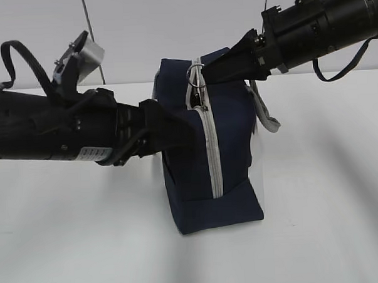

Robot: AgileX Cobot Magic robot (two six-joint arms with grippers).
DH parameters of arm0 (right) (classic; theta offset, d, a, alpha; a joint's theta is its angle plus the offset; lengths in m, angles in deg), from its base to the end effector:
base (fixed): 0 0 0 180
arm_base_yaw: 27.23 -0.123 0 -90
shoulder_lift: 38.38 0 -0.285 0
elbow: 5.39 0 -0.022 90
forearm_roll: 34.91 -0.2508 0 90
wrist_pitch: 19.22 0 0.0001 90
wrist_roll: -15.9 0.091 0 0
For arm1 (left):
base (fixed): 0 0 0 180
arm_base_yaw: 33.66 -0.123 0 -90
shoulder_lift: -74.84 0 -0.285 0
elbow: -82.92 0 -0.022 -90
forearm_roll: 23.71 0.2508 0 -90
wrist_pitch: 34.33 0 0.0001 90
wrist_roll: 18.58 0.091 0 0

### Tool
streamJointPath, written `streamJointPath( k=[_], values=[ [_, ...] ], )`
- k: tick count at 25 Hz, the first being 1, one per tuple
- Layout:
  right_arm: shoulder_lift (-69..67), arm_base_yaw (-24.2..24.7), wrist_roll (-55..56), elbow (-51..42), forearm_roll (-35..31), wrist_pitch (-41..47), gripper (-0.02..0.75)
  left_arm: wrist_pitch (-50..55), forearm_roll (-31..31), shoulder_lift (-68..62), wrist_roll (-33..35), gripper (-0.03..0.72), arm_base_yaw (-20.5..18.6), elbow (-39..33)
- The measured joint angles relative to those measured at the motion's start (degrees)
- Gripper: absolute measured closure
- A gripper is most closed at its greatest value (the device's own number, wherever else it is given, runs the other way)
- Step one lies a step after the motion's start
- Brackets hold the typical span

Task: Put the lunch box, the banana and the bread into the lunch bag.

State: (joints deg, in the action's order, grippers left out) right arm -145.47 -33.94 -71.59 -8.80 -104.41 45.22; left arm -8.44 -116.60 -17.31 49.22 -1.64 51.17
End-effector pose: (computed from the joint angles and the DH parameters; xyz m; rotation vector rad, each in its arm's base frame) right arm 0.3416 0.1177 0.2875 -1.1546 1.8549 0.9659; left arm 0.2334 -0.1929 0.2422 0.4124 2.2293 -1.0457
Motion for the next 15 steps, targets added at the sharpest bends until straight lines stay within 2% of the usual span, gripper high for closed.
streamJointPath(
  k=[4, 8, 10, 15],
  values=[
    [0.0, 0.0, 0.0, 0.0, 0.0, 0.0, 0.754, -0.5, -4.7, 0.0, -1.1, 0.195, 0.0, 0.0],
    [0.0, 0.0, 0.0, 0.0, 0.0, 0.0, 0.754, 0.3, -4.7, -0.2, -2.7, 0.2, 0.0, 0.0],
    [0.0, 0.0, 0.0, 0.0, 0.0, 0.0, 0.754, 2.3, -3.0, -0.8, -2.8, 0.201, 0.0, 0.0],
    [0.0, 0.0, 0.0, 0.0, -0.1, -0.1, 0.754, 4.3, 6.4, -3.8, -2.8, 0.202, 0.0, 0.0]
  ],
)
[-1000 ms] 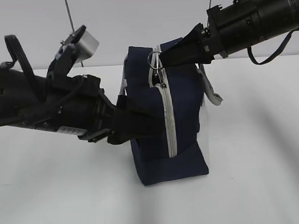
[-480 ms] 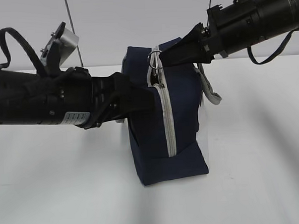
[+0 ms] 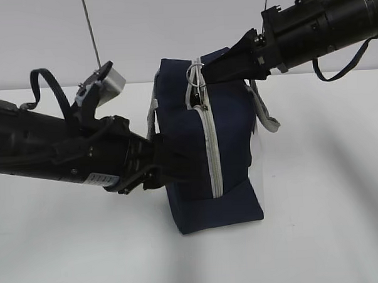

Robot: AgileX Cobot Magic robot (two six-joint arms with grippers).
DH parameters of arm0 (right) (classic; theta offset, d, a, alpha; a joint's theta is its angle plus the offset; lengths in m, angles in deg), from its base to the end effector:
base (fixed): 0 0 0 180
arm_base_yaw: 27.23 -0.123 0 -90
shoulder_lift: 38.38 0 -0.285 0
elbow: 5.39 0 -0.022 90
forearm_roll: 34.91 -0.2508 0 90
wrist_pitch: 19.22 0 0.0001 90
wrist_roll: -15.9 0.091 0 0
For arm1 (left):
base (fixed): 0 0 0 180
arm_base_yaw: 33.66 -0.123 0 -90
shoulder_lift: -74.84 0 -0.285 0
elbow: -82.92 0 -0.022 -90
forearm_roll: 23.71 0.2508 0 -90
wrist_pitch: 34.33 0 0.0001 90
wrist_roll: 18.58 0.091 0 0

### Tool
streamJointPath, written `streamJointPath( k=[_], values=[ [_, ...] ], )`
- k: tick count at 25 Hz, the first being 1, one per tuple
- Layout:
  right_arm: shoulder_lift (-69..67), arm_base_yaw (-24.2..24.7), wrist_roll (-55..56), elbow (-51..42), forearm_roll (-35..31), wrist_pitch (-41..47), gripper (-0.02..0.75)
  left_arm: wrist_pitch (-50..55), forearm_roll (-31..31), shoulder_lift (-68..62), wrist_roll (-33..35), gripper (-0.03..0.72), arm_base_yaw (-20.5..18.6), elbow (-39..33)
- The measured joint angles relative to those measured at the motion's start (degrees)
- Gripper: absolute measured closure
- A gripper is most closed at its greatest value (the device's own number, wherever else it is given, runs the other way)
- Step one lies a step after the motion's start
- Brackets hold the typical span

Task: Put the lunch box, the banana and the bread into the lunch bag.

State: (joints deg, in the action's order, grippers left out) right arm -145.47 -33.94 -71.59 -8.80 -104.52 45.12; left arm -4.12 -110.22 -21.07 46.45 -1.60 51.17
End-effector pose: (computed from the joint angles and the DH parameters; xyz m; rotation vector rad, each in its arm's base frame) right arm 0.3418 0.1177 0.2876 -1.1517 1.8545 0.9654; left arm 0.2315 -0.1990 0.2204 0.5269 2.3245 -1.0654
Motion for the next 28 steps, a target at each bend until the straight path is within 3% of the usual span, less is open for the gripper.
streamJointPath(
  k=[8, 12, 17, 25, 28],
  values=[
    [0.0, -0.1, 0.0, 0.0, -1.6, 0.0, 0.754, -0.7, 3.4, -1.9, 5.0, 0.204, 0.0, -0.1],
    [0.0, -0.1, 0.0, 0.0, -2.1, -0.2, 0.754, -1.7, 3.2, -3.2, 5.9, 0.269, 0.0, -0.1],
    [0.0, -0.1, 0.0, 0.0, -2.2, -0.3, 0.754, -1.9, -3.4, -4.9, 13.7, 0.379, 0.0, -0.1],
    [0.0, -0.1, 0.0, 0.0, -2.5, -0.5, 0.754, -1.6, -9.7, -6.0, 23.5, 0.398, 0.0, -0.1],
    [0.0, -0.1, 0.0, 0.0, -2.5, -0.7, 0.754, -1.3, -10.3, -6.3, 25.3, 0.49, 0.0, -0.1]
  ],
)
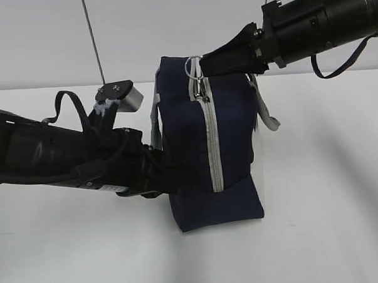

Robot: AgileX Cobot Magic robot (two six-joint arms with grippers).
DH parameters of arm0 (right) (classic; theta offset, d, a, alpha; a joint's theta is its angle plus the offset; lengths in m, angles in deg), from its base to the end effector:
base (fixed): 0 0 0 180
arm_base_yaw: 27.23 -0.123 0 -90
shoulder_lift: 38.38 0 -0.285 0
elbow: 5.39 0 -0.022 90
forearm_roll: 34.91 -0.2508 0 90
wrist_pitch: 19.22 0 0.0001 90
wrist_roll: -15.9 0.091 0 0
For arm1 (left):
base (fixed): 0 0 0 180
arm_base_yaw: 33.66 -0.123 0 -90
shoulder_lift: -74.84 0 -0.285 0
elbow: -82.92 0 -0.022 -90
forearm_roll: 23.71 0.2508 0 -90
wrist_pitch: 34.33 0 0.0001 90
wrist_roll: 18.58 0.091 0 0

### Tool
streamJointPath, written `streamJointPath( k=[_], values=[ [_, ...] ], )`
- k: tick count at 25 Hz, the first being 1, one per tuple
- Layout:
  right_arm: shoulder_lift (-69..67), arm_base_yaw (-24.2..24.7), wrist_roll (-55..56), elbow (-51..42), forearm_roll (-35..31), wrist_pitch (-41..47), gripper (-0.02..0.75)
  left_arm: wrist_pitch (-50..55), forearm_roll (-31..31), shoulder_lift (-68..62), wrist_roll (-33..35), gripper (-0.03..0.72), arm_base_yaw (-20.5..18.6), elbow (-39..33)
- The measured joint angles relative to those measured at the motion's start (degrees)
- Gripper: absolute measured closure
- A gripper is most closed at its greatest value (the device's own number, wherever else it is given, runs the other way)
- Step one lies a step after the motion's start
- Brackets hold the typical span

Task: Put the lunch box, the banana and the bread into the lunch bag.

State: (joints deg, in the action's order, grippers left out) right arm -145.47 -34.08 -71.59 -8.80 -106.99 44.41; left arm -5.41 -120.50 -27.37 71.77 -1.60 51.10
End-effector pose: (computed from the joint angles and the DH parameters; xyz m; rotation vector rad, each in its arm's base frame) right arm 0.3436 0.1194 0.2906 -1.1056 1.8393 0.9822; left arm 0.2452 -0.2052 0.1915 0.7657 2.2125 -0.9234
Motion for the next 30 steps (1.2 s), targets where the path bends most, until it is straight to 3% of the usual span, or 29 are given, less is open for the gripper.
streamJointPath(
  k=[2, 5, 13, 22, 30],
  values=[
    [0.0, 0.0, 0.0, 0.0, 0.0, -0.7, 0.754, 0.0, 0.1, -0.3, 0.3, 0.614, 0.0, 0.0],
    [0.0, 0.0, 0.0, 0.0, 0.0, -2.3, 0.754, 0.0, 0.1, -0.3, 0.4, 0.674, 0.0, 0.0],
    [0.0, 0.0, 0.9, 0.0, 0.1, -6.3, 0.754, 0.0, 1.6, -0.3, 0.4, 0.677, 0.0, 0.1],
    [0.0, 0.0, 0.9, 0.0, -0.2, -4.4, 0.754, 0.6, 2.8, -0.3, 0.4, 0.678, 0.0, 0.1],
    [0.0, 0.0, 1.1, 1.7, -0.2, -4.4, 0.754, 2.3, 7.5, -0.3, 0.4, 0.68, -0.1, 0.4]
  ],
)
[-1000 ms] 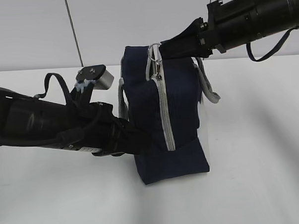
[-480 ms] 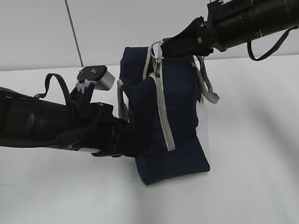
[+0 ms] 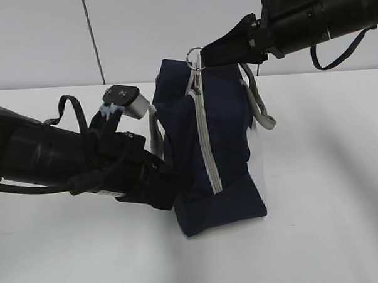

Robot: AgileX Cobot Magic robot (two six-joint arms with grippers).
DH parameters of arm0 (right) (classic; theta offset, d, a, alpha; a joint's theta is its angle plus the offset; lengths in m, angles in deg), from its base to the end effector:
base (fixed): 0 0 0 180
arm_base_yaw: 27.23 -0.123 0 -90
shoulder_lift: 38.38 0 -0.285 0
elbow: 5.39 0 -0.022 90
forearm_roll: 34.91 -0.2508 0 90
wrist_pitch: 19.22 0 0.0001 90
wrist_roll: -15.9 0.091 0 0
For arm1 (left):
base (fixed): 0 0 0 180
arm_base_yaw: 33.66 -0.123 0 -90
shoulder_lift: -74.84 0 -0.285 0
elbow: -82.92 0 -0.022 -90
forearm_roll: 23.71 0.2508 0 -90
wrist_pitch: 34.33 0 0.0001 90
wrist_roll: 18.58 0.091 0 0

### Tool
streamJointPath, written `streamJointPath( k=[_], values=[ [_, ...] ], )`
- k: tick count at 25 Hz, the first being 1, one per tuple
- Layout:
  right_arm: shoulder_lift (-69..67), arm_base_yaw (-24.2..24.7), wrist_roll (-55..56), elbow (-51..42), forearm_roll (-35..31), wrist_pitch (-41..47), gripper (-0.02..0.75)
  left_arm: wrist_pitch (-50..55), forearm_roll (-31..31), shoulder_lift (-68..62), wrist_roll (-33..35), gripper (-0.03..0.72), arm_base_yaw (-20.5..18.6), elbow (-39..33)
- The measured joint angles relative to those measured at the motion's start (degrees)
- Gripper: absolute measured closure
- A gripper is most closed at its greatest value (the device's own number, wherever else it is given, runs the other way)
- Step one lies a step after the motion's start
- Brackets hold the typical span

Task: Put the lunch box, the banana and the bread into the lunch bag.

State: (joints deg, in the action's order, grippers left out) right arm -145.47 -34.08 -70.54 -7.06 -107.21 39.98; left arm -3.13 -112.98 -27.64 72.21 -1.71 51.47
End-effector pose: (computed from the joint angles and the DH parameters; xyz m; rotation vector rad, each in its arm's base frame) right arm 0.3532 0.1175 0.2981 -1.0439 1.8427 0.9006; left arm 0.2407 -0.2057 0.1887 0.9480 2.1809 -0.8961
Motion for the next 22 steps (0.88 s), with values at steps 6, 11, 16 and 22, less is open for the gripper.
streamJointPath(
  k=[6, 11, 16, 22],
  values=[
    [0.0, 0.0, 0.2, 0.7, 0.5, -1.2, 0.754, 0.3, 0.8, 0.1, -0.1, 0.68, -0.2, 0.0],
    [-1.5, 0.0, 0.3, 1.2, 0.1, -1.6, 0.754, 0.4, 2.7, 0.1, -0.2, 0.68, -0.2, 0.1],
    [-4.0, 0.0, 1.5, 3.5, -0.1, -0.7, 0.754, 0.7, 3.8, 0.1, -0.3, 0.68, -0.2, 0.1],
    [-7.5, 0.0, 6.0, 9.8, 5.0, 5.4, 0.754, 1.4, 5.6, 0.1, -0.5, 0.68, -0.2, 0.2]
  ],
)
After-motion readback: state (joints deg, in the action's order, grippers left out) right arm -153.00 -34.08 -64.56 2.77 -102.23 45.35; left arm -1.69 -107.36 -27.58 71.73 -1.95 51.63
